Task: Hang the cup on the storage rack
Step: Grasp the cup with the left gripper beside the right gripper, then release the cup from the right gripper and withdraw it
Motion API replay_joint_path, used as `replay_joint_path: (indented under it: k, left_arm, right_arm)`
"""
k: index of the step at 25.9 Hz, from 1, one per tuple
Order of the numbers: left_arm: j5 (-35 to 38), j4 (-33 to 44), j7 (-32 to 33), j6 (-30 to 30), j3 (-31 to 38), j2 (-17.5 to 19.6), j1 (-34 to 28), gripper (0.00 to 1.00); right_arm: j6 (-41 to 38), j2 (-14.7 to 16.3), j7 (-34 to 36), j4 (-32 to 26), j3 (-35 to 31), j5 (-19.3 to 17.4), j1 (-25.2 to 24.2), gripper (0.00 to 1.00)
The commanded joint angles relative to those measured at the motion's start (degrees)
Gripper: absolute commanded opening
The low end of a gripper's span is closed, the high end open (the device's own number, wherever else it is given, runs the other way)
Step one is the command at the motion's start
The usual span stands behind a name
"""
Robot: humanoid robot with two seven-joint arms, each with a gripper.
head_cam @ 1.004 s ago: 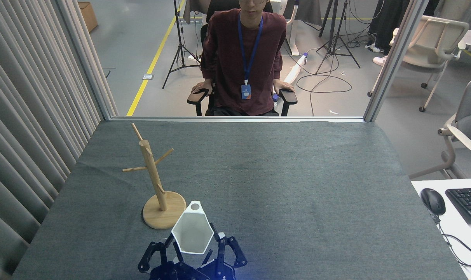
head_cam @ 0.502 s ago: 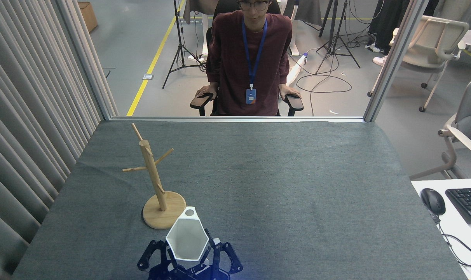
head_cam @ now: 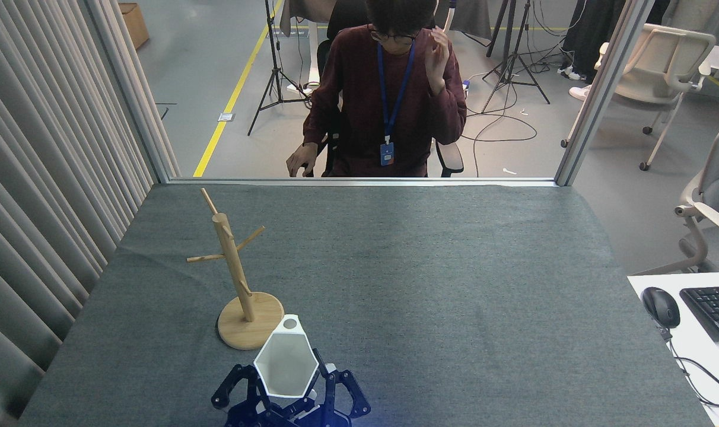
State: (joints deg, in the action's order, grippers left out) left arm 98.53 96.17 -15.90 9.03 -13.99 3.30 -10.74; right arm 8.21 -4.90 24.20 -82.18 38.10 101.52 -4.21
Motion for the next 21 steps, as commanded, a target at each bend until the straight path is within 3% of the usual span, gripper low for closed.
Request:
replay_joint_path:
  k: [1, 3, 10, 16, 18, 21]
  left_arm:
    - [0.0, 0.0, -0.4, -0.5, 0.0, 0.0, 0.1, 0.6]
    - [0.0, 0.0, -0.4, -0.5, 0.0, -0.1, 0.1, 0.6]
    - [0.0, 0.0, -0.4, -0.5, 0.0, 0.0, 0.6, 0.61]
    - [0.0, 0.1, -0.4, -0.4, 0.0, 0.0, 0.7, 0.61]
    - [0.0, 0.1, -0.4, -0.5, 0.0, -0.1, 0.8, 0.61]
    - [0.0, 0.1, -0.4, -0.5, 0.0, -0.1, 0.9, 0.61]
  right_arm:
    - [0.0, 0.1, 0.4, 0.0, -0.2, -0.1, 0.0, 0.8]
    - [0.1, 0.1, 0.5, -0.1, -0.3, -0.3, 0.0, 0.96]
    - [0.1, 0.2, 2.3, -1.6, -0.2, -0.3, -0.5, 0.98]
    - [0.2, 0.4, 4.8, -7.9, -1.2, -1.0, -1.0, 0.98]
    - [1.2, 0.2, 4.8, -10.1, -3.6, -3.8, -1.0, 0.98]
    - [3.5, -0.2, 3.5, -10.9, -11.6, -14.1, 1.1, 0.98]
